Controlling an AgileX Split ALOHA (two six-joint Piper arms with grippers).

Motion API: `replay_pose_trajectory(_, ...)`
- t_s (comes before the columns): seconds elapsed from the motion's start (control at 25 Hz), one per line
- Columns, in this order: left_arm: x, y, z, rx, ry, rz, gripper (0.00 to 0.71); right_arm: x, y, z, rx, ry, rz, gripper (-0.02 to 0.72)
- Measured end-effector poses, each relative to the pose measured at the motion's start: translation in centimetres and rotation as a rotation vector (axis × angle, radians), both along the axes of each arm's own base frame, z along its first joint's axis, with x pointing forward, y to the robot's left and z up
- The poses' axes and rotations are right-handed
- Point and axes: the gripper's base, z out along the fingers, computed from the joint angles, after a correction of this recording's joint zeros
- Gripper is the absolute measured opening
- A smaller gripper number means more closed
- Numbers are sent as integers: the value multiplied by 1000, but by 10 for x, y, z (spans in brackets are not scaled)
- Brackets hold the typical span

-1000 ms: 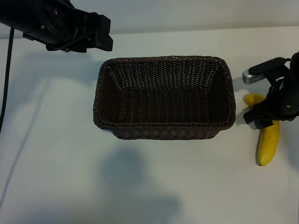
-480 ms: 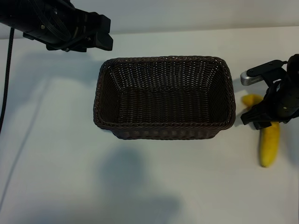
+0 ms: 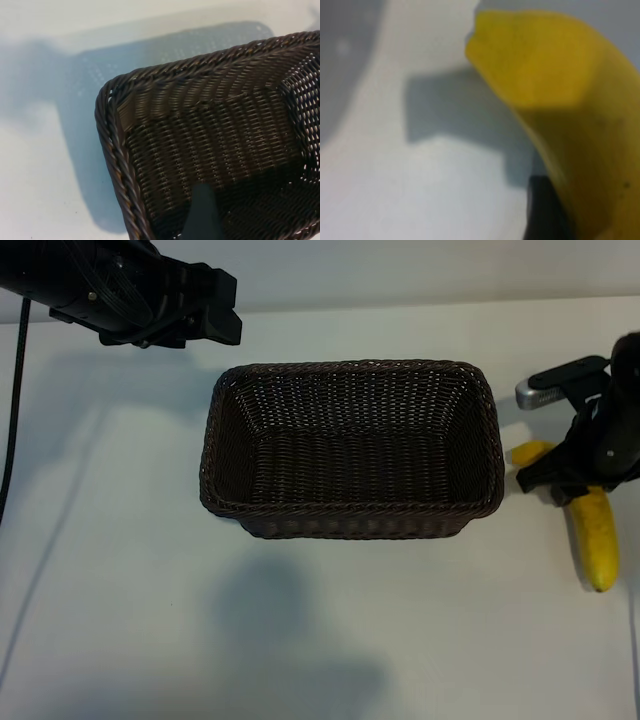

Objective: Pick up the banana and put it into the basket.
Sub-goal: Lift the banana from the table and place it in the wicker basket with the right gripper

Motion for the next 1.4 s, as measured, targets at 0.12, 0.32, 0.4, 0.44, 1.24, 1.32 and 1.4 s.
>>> replay_pose_trajectory(0.12,1,0,0,-2,-6,2,589,7,-1,12,-20,9,12,405)
replay_pose_trajectory(0.32,1,0,0,-3,-10,4,589,19,-1,50,-22,-73,8,405)
replay_pose_trajectory(0.4,1,0,0,-3,-10,4,589,20,-1,64,-22,-98,5,405)
replay_pose_trajectory(0.44,1,0,0,-3,-10,4,589,21,-1,71,-23,-108,3,405)
replay_pose_trajectory(1.24,1,0,1,-3,-12,5,589,18,20,109,51,-147,108,405)
replay_pose_trajectory(1.32,1,0,1,-3,-12,5,589,17,32,109,52,-147,151,405)
replay_pose_trajectory(1.4,1,0,1,-3,-12,5,589,15,48,109,55,-147,204,405)
